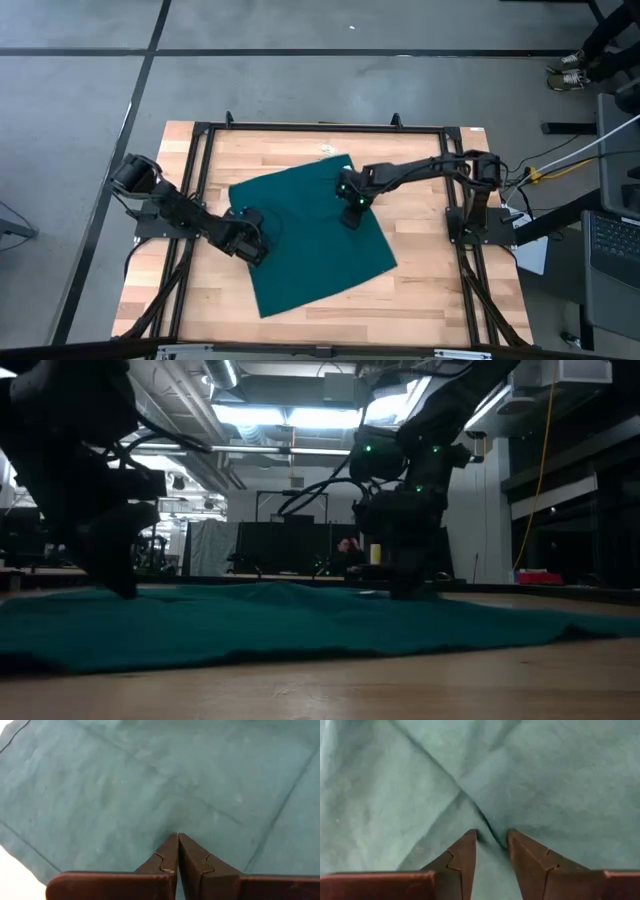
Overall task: Fold microfiber towels
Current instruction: Fold the blue napkin
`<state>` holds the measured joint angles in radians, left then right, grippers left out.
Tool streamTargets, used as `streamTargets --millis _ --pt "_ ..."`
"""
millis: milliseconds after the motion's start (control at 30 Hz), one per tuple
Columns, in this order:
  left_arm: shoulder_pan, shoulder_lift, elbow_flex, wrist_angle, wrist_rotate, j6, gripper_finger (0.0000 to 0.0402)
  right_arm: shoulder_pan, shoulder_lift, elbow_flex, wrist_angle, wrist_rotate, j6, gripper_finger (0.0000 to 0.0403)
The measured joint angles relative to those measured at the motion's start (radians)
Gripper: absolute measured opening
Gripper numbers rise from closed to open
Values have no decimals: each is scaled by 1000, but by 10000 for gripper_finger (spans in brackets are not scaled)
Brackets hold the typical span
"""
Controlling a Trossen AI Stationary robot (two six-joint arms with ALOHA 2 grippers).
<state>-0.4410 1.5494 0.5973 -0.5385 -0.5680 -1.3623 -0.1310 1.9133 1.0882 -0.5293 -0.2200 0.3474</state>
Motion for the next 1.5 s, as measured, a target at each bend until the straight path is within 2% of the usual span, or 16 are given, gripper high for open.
streamTargets --millis 100,300,400,533,600,733,800,900,1033,1133,1333,1500 --pt "22 -3 -21 11 -2 17 3 69 -1 0 1 25 72 117" --pt "128 -44 -37 22 -19 162 3 246 -14 -3 -7 51 247 114" --pt "183 -92 -45 15 -57 228 3 310 -55 -12 -67 148 338 120" --pt "190 -200 -40 71 -121 328 3 343 -163 -23 -215 342 437 129" --pt "161 -262 -41 75 -147 388 3 343 -249 -42 -233 398 476 132" --pt "67 -379 -40 88 -156 569 3 364 -399 -129 -223 407 548 134" --pt "9 -416 -40 125 -85 696 3 393 -463 -181 -150 377 575 131" --pt "-78 -426 -38 177 59 799 3 475 -506 -263 69 303 630 124" --pt "-202 -414 -38 227 107 818 3 632 -481 -312 374 293 670 114" --pt "-279 -397 -16 220 151 874 2 740 -432 -297 476 330 652 110" --pt "-399 -302 30 146 226 1032 9 875 -345 -218 429 333 482 108" --pt "-418 -211 26 179 200 996 40 883 -298 -217 347 370 525 123"
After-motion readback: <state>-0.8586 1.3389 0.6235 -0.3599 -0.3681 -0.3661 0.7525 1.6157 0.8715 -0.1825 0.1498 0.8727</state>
